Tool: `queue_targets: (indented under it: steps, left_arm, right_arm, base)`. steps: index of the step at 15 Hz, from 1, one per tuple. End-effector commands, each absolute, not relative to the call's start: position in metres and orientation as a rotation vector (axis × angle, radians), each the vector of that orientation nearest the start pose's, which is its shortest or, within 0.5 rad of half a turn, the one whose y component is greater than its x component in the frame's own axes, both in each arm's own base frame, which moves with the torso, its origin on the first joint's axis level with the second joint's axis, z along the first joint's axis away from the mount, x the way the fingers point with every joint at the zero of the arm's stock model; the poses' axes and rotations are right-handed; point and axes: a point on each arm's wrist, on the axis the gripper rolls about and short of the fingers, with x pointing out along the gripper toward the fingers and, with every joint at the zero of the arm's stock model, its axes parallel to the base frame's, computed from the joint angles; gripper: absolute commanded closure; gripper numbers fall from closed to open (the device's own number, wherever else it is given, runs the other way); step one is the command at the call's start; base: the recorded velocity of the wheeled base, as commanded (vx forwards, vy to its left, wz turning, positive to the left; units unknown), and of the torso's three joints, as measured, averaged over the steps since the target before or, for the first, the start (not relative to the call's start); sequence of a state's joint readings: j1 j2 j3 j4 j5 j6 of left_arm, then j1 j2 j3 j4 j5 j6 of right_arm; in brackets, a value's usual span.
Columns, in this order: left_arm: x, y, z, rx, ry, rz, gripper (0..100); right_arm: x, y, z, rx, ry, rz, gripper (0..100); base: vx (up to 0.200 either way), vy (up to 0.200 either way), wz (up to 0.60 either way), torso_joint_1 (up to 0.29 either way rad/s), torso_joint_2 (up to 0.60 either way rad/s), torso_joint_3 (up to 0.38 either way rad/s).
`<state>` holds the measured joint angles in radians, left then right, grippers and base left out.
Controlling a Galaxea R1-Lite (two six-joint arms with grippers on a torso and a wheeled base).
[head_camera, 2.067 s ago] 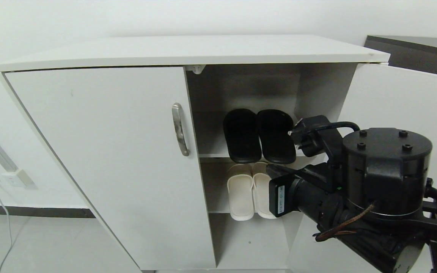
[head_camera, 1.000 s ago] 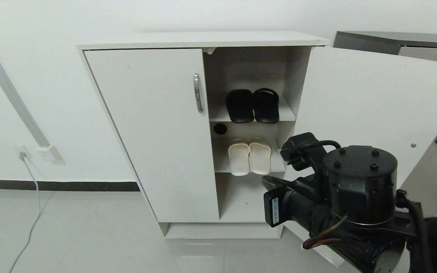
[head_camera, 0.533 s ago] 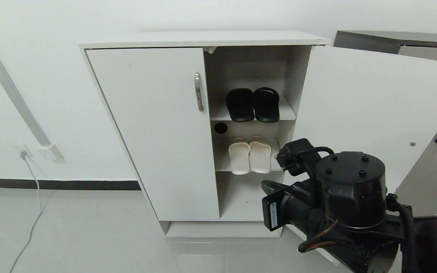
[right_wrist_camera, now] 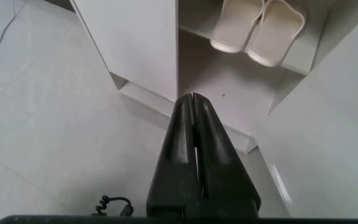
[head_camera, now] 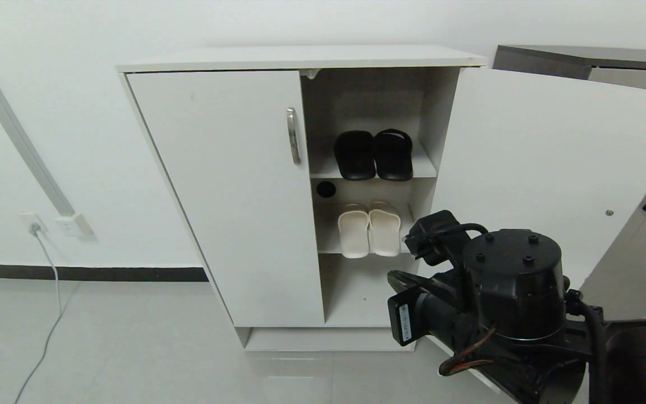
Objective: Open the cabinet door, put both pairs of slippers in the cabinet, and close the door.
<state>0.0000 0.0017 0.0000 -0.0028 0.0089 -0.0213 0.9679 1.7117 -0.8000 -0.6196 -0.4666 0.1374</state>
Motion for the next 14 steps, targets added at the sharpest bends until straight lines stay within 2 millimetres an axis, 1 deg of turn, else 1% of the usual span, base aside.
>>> queue_targets:
  steps: [1, 4, 5, 8, 11, 14]
  left_arm:
    - [-0.0227, 0.0002, 0.0758, -0.021, -0.002, 0.011, 100]
    - [-0.0227, 0.0002, 0.0758, -0.021, -0.002, 0.011, 100]
    - [-0.0227, 0.0002, 0.0758, -0.021, -0.002, 0.011, 100]
    - [-0.0227, 0.0003, 0.0758, -0.021, -0.002, 0.012, 100]
    - [-0.0227, 0.0003, 0.0758, -0.021, -0.002, 0.012, 100]
    - [-0.0227, 0.0003, 0.0758, -0.021, -0.002, 0.012, 100]
  right_arm:
    - [0.1813, 0.2456, 0.1751, -0.064, 0.259, 0.481, 100]
    - [0.1814, 0.2456, 0.1751, -0.064, 0.258, 0.479, 100]
    - [0.1814, 0.2456, 0.1751, -0.064, 0.258, 0.479, 100]
    - [0.1802, 0.2439, 0.1758, -0.061, 0.257, 0.479, 100]
    - [0.1802, 0.2438, 0.1759, -0.063, 0.257, 0.478, 100]
    - [0.1799, 0.2434, 0.1746, -0.066, 0.260, 0.477, 100]
  base:
    - [0.000, 0.000, 0.00, 0.000, 0.00, 0.000]
    - [0.000, 0.000, 0.00, 0.000, 0.00, 0.000]
    - [0.000, 0.000, 0.00, -0.002, -0.18, -0.198]
    - [0.000, 0.000, 0.00, 0.004, -0.21, -0.338]
    - [0.000, 0.000, 0.00, 0.035, -0.53, -0.377]
    - [0.000, 0.000, 0.00, 0.103, -0.46, -0.360]
